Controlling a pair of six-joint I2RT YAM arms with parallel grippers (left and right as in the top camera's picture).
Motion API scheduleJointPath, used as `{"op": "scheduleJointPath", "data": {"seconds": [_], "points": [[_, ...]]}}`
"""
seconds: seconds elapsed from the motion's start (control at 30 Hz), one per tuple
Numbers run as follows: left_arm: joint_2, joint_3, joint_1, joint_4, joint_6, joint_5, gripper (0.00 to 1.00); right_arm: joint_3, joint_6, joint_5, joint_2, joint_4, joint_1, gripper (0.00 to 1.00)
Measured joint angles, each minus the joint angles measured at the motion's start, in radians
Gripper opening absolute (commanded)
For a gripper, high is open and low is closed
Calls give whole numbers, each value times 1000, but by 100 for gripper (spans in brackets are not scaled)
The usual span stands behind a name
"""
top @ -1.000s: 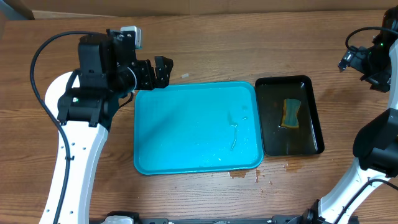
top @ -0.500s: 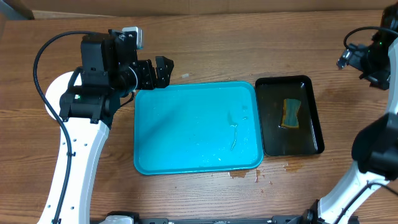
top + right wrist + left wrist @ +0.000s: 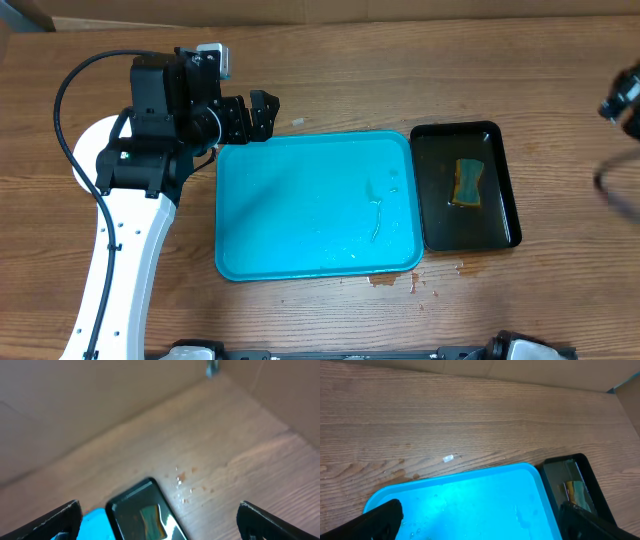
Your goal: Clean dirty plates on tray and stack at the side
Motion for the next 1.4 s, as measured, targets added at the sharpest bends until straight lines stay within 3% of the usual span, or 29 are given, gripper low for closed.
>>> {"op": "scheduleJointPath", "data": {"seconds": [0.4, 0.67, 0.77, 1.13, 1.4], "points": [[0, 0, 0, -1, 0, -3, 100, 0, 1, -4, -304, -2, 252, 100], [0, 0, 0, -1, 0, -3, 100, -80, 0, -2, -507, 46, 282, 100], [0, 0, 0, -1, 0, -3, 100, -261, -4, 0, -615, 231, 284, 100], [0, 0, 0, 0, 0, -7, 100, -1216, -10, -48, -1026, 1114, 284, 100], [0, 0, 0, 0, 0, -7, 100, -1664, -11, -104, -1172, 1552, 284, 100]]}}
